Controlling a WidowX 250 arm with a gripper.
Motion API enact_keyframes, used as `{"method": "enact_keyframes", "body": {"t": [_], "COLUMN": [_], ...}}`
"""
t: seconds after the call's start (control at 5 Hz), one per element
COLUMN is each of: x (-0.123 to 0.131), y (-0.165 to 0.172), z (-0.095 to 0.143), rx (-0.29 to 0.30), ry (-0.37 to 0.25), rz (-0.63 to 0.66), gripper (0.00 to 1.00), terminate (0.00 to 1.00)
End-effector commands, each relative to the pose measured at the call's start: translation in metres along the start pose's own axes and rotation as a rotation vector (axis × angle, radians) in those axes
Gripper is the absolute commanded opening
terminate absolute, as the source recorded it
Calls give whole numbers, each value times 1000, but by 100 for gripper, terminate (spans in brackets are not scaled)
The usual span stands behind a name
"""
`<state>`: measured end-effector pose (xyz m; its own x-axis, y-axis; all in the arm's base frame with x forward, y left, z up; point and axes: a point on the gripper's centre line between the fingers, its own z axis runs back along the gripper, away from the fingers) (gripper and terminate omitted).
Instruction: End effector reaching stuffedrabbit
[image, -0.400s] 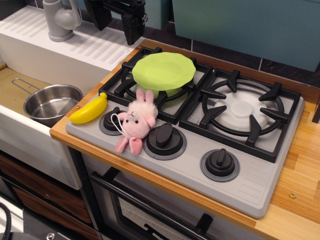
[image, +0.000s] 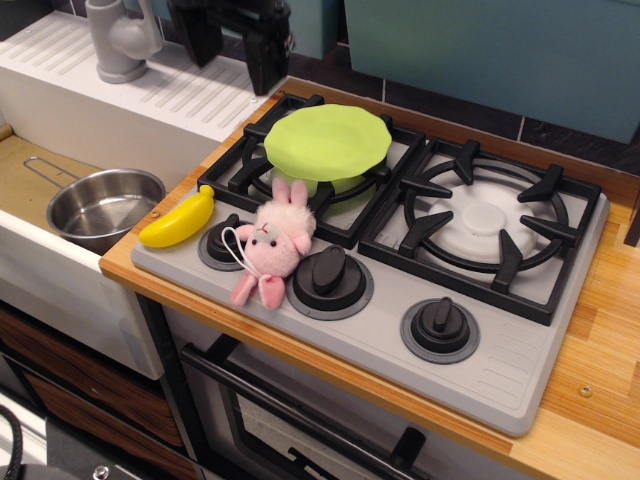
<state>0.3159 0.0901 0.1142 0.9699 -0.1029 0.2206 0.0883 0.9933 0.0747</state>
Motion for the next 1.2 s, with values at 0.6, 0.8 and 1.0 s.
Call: {"method": "enact_keyframes", "body": {"t": [0.6, 0.8, 1.0], "x": [-54, -58, -66], "y": [-61, -66, -65], "z": [-24, -44, -58], "rx": [-9, -17, -19], "ry": [-146, -181, -206], "rz": [86, 89, 88], "gripper": [100, 100, 100], "terminate": [0, 0, 0]}}
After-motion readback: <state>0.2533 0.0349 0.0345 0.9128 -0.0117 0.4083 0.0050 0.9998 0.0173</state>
